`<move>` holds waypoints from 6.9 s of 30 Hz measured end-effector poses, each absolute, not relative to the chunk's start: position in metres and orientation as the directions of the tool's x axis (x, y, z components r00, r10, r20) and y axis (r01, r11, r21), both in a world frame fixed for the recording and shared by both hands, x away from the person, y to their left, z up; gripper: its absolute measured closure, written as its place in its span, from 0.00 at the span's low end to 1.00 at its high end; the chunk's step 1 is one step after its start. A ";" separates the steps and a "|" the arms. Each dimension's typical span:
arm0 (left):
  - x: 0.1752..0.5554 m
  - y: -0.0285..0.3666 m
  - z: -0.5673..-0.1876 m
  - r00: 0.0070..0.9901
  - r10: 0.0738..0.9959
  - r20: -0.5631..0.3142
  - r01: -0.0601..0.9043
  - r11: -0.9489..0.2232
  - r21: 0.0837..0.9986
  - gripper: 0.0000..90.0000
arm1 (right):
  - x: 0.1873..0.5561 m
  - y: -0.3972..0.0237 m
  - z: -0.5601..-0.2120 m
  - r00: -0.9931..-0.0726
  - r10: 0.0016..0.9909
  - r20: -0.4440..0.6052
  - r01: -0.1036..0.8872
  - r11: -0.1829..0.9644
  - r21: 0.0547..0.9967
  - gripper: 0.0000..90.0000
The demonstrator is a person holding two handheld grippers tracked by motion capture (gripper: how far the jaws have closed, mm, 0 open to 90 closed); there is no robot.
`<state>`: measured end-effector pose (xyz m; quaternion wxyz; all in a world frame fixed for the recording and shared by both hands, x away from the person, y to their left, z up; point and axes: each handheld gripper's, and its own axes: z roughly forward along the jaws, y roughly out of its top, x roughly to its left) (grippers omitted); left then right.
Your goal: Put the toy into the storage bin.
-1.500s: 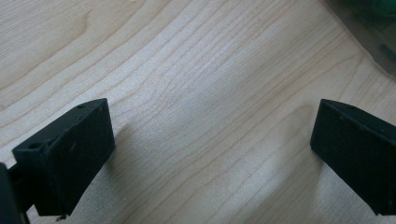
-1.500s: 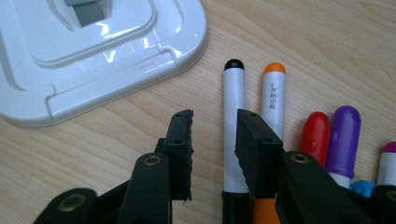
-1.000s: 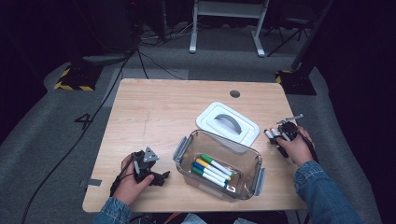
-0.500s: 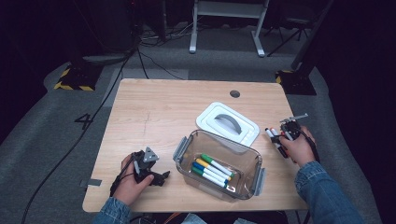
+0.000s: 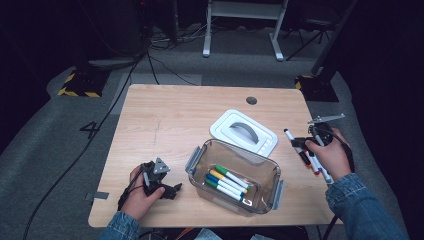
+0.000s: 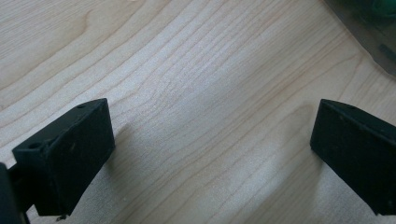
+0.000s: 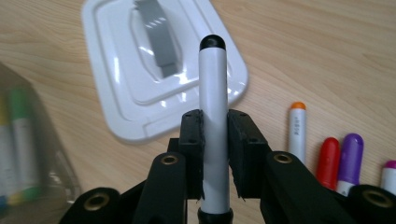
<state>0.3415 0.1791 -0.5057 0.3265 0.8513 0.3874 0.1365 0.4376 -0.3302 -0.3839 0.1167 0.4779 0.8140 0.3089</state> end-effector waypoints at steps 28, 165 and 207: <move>0.342 0.179 -0.506 0.662 0.749 -0.019 0.570 -0.487 0.662 0.00 | 0.376 -0.199 -0.321 -0.812 0.553 0.185 0.520 0.542 0.660 0.85; 0.342 0.184 -0.506 0.651 0.759 -0.022 0.577 -0.475 0.664 0.00 | 0.490 -0.359 -0.466 -0.340 0.940 0.024 0.824 0.285 0.490 0.81; 0.342 0.184 -0.506 0.651 0.759 -0.022 0.577 -0.475 0.664 0.00 | 0.434 -0.312 -0.349 -0.557 0.815 0.164 0.690 0.343 0.637 0.85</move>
